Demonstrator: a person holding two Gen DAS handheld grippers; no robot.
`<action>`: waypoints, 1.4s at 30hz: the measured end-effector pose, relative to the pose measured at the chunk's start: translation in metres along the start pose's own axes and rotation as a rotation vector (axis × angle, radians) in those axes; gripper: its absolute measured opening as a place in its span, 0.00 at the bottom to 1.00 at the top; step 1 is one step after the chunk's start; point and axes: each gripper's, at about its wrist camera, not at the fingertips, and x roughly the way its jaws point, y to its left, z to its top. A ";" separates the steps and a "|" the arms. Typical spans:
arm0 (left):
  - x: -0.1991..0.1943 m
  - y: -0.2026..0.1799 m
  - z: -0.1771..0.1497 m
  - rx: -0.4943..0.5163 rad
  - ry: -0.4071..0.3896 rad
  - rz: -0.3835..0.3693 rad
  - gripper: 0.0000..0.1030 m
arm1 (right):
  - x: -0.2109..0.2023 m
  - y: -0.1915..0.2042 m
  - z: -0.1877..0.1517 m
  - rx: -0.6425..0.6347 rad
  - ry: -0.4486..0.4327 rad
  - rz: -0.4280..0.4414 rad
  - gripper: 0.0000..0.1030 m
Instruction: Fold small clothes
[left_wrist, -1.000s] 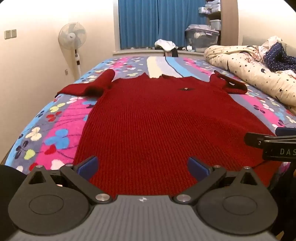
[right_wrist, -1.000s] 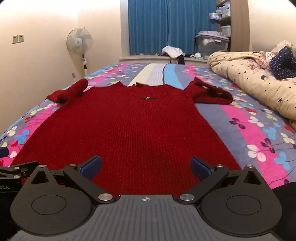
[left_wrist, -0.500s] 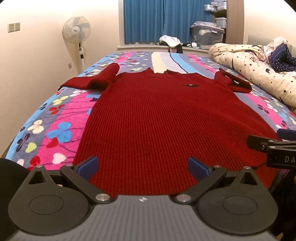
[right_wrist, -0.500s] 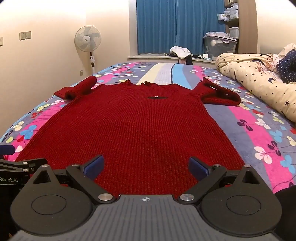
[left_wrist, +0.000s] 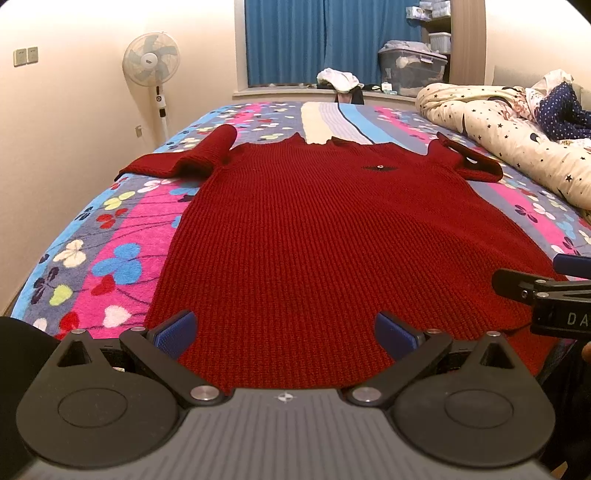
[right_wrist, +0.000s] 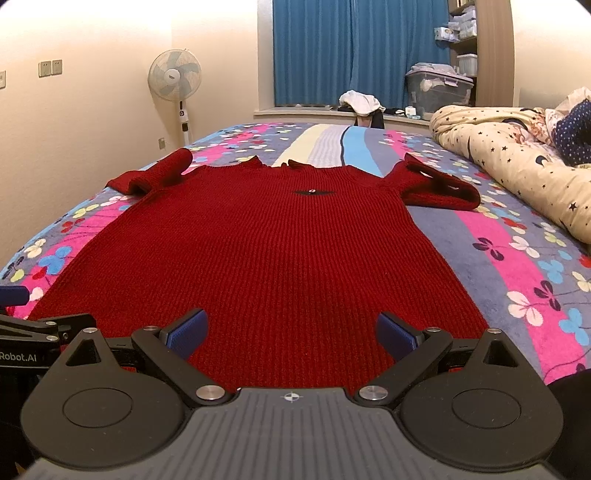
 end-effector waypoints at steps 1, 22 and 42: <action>0.000 0.000 0.000 0.001 -0.002 -0.003 0.99 | 0.000 0.001 0.000 -0.007 -0.004 -0.003 0.95; -0.014 -0.019 0.003 0.075 -0.131 -0.041 0.98 | -0.018 0.005 0.001 -0.038 -0.098 0.056 0.87; -0.006 -0.017 0.001 0.086 -0.089 -0.074 0.98 | -0.016 0.009 0.004 -0.047 -0.073 0.086 0.70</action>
